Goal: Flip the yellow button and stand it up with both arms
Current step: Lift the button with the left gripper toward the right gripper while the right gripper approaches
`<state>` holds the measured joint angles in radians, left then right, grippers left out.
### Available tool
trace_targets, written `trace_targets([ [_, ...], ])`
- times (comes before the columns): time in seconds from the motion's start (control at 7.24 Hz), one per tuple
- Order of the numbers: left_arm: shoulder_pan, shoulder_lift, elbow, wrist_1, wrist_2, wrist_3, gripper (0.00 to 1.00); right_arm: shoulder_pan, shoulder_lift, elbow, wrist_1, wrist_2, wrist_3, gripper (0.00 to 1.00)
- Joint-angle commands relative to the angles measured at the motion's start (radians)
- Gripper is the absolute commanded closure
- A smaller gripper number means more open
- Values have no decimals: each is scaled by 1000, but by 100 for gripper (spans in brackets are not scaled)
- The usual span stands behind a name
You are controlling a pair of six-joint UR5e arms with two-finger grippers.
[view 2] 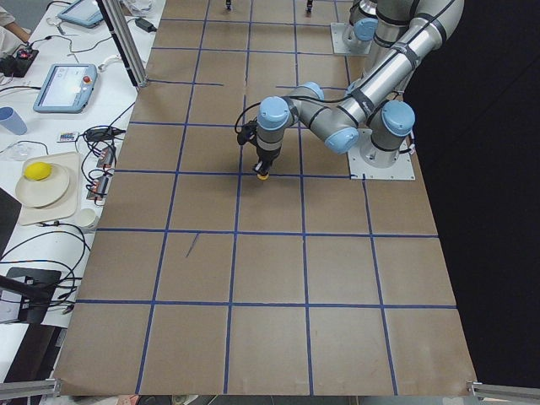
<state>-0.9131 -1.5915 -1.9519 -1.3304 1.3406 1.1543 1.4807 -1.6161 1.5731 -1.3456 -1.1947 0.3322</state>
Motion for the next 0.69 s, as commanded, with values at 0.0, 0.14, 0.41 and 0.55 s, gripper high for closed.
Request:
trace_targets([
  [0.0, -99, 39, 152, -308, -177, -172, 90, -25, 21, -1, 5, 192, 175, 0],
  [0.14, -156, 56, 213, -423, -313, -271, 91, -46, 41, -2, 28, 292, 227, 0],
  [0.41, -214, 54, 251, -503, -539, -350, 92, -104, 62, 1, 87, 499, 330, 0],
  [0.55, -257, 56, 255, -503, -669, -452, 92, -108, 55, 1, 118, 535, 385, 0],
])
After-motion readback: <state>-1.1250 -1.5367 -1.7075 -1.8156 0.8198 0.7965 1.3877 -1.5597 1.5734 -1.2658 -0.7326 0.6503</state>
